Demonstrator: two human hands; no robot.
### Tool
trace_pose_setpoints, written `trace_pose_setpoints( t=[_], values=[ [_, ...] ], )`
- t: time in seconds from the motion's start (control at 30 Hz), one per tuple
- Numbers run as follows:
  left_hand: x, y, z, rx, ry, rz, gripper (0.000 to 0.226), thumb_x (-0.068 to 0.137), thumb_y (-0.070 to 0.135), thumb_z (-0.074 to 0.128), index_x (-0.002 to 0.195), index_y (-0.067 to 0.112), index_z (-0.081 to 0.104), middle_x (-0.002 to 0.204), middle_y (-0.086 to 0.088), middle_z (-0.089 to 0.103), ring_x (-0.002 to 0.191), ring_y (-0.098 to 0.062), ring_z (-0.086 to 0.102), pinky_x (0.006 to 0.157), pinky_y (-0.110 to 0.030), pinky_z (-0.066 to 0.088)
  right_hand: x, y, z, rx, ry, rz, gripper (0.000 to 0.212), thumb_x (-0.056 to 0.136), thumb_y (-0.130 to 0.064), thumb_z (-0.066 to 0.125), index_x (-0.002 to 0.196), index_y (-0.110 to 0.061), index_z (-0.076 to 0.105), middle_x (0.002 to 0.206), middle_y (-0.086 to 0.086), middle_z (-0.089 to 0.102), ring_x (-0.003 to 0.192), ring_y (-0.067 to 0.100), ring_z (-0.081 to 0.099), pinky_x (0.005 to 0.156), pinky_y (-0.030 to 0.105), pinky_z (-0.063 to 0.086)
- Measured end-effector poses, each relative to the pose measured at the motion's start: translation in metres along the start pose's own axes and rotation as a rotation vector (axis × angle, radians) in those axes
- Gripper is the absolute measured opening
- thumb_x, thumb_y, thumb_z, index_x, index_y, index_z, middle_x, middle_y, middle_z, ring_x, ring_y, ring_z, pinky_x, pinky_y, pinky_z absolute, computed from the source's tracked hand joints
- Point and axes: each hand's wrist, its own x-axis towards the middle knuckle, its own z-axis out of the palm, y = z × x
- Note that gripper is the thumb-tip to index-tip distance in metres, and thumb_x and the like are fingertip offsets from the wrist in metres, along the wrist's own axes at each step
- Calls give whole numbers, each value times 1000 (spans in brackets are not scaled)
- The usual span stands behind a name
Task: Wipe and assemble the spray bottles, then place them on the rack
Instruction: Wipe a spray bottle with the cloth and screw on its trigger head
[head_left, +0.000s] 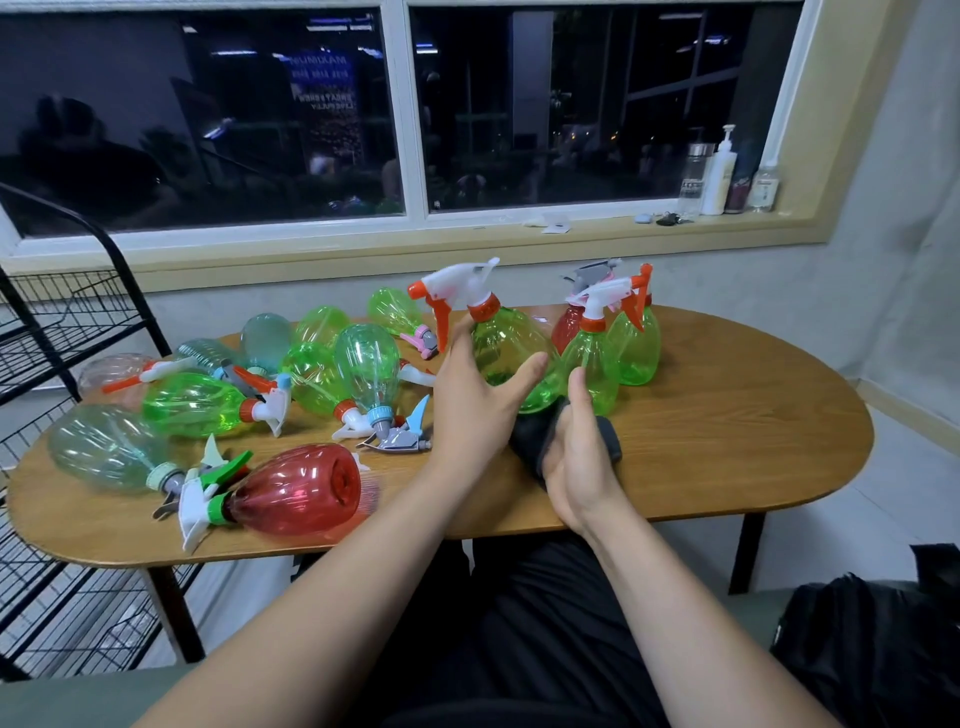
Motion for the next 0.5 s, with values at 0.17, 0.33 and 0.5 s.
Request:
trace_pose_setpoints(
  t=[0.17, 0.33, 0.5],
  values=[
    [25, 1, 6, 52, -7, 26, 89, 82, 69, 77, 150, 20, 47, 146, 4, 61, 136, -14, 56, 113, -41, 48, 8, 7, -8, 58, 77, -20, 79, 106, -69, 39, 148, -5, 58, 142, 17, 67, 137, 28, 62, 117, 45, 48],
    [50, -1, 13, 162, -68, 51, 83, 81, 57, 85, 148, 21, 51, 140, 4, 64, 128, -15, 60, 103, -31, 49, 36, 40, -32, 0, 357, -96, 87, 76, -81, 70, 136, -19, 68, 135, 1, 72, 127, 21, 67, 115, 51, 47],
    [61, -15, 26, 238, -134, 41, 82, 78, 53, 87, 146, 22, 54, 136, 2, 67, 126, -17, 61, 100, -32, 50, 20, 28, -20, -66, 388, -147, 82, 77, -78, 63, 136, -22, 68, 135, -1, 71, 128, 21, 65, 115, 52, 48]
  ],
)
